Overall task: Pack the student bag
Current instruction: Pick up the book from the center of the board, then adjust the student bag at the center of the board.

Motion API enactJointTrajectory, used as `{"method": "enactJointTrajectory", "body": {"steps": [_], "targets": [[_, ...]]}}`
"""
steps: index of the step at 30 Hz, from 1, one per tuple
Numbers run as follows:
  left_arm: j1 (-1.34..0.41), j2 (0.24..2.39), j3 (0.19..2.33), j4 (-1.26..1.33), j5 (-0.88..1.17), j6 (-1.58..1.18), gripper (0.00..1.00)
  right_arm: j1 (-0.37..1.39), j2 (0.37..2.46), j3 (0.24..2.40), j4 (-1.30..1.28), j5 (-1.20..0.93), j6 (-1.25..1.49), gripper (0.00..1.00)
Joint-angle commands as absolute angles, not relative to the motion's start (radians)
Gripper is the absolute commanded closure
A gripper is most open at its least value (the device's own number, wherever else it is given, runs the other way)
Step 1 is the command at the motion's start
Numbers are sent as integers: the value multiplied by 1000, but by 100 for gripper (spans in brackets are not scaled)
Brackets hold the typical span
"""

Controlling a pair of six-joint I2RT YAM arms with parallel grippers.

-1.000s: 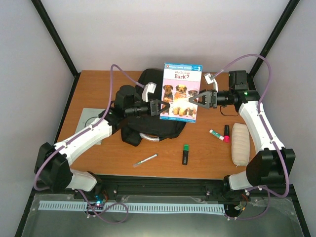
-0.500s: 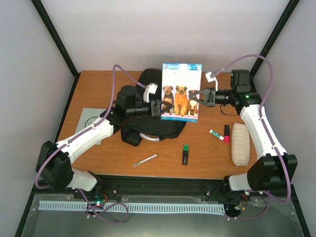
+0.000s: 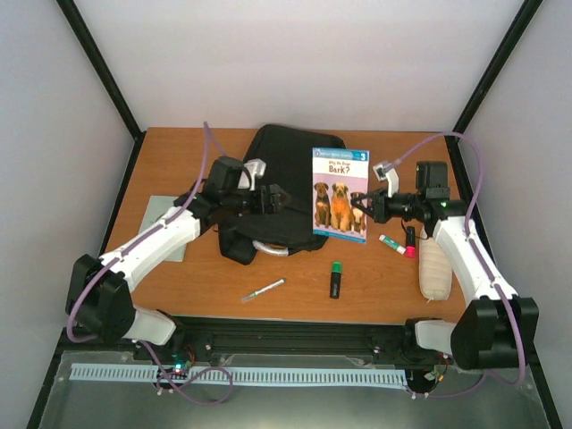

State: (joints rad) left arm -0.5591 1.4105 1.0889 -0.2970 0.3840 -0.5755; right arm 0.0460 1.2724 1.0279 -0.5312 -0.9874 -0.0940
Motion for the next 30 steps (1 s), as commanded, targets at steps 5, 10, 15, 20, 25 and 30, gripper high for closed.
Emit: {"method": "enactJointTrajectory", "body": {"steps": [5, 10, 15, 20, 25, 30], "targets": [[-304, 1384, 1006, -566, 232, -634, 2, 17, 1145, 880, -405, -947, -197, 97], [-255, 1394, 900, -449, 282, -689, 2, 7, 1171, 854, -387, -945, -219, 97], [-245, 1445, 874, -406, 277, -720, 4, 2, 1188, 860, -396, -947, -235, 97], [-245, 1464, 811, -304, 392, -727, 8, -1, 1167, 857, -402, -936, -248, 97], [-247, 1465, 742, -225, 505, -726, 11, -7, 1173, 861, -398, -911, -242, 97], [-281, 1456, 704, -191, 548, -748, 17, -21, 1198, 871, -403, -910, -236, 97]]}}
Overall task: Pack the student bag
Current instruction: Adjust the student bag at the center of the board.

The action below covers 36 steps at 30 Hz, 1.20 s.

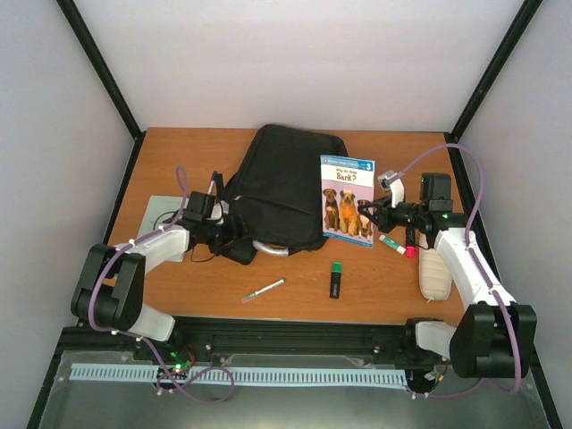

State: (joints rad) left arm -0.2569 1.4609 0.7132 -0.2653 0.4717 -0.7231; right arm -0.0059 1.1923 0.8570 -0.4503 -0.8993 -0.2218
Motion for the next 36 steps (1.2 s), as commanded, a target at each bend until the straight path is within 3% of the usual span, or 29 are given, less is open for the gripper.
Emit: {"method": "enactJointTrajectory", "body": {"steps": [1, 12, 21, 25, 36], "targets": [[-298, 1452, 705, -185, 548, -750, 18, -23, 1199, 871, -403, -910, -236, 97], [-522, 1584, 886, -169, 502, -745, 20, -36, 1199, 870, -401, -900, -235, 97], [-535, 1533, 1035, -663, 283, -570, 12, -60, 1177, 865, -398, -899, -235, 97], [-522, 1507, 1065, -761, 235, -588, 12, -60, 1182, 868, -398, -901, -236, 97], [-490, 1479, 951, -354, 263, -916, 18, -63, 1164, 861, -400, -891, -242, 97]]}}
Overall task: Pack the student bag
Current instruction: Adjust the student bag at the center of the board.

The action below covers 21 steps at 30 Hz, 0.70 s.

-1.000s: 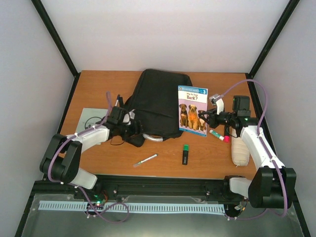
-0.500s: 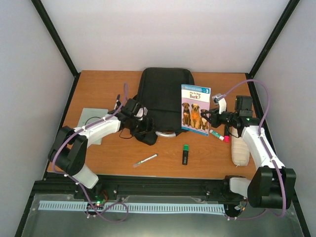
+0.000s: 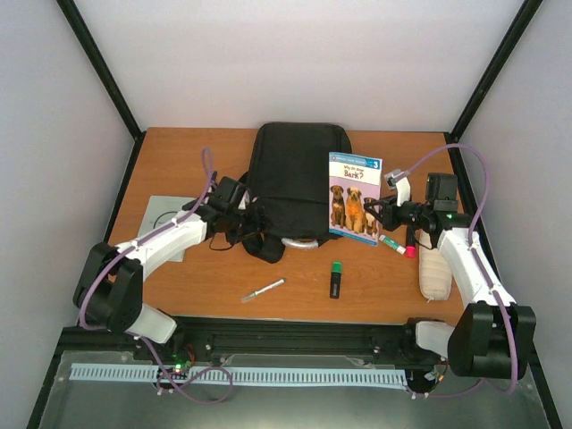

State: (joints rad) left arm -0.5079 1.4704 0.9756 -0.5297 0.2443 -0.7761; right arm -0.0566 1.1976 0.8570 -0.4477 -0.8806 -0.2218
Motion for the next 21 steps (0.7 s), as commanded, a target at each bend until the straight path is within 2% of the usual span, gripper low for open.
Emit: {"method": "enactJointTrajectory", "body": {"steps": [1, 13, 18, 21], "targets": [[-487, 1489, 950, -333, 269, -931, 18, -63, 1163, 860, -400, -891, -242, 97], [-482, 1631, 969, -234, 319, -1054, 27, -66, 1169, 861, -403, -887, -250, 97], [-482, 1651, 969, -197, 335, -1078, 43, -66, 1173, 861, -403, -887, -250, 97], [-482, 1658, 974, -188, 340, -1078, 59, -66, 1179, 861, -402, -890, -246, 97]]}}
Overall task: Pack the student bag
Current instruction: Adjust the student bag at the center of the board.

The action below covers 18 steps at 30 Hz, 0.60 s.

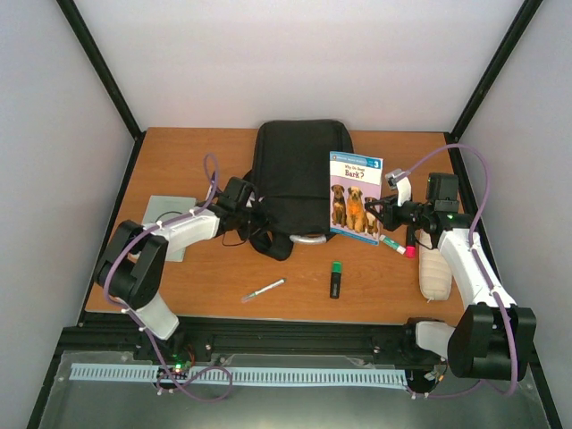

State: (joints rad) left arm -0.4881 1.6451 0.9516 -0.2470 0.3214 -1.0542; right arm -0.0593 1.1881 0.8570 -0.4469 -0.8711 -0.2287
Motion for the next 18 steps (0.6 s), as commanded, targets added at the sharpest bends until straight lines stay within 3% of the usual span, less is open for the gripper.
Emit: {"method": "enactJointTrajectory", "body": {"steps": [1, 7, 12, 18], "targets": [[-482, 1656, 977, -189, 340, -1075, 65, -66, 1181, 861, -402, -891, -246, 97], [-483, 1639, 984, -201, 333, -1059, 78, -67, 1184, 857, -398, -887, -239, 97], [-494, 1641, 965, -180, 389, -1109, 48, -67, 1184, 857, -397, -885, -241, 97], [-535, 1649, 966, -146, 404, -1161, 35, -67, 1189, 858, -397, -890, -241, 97]]}}
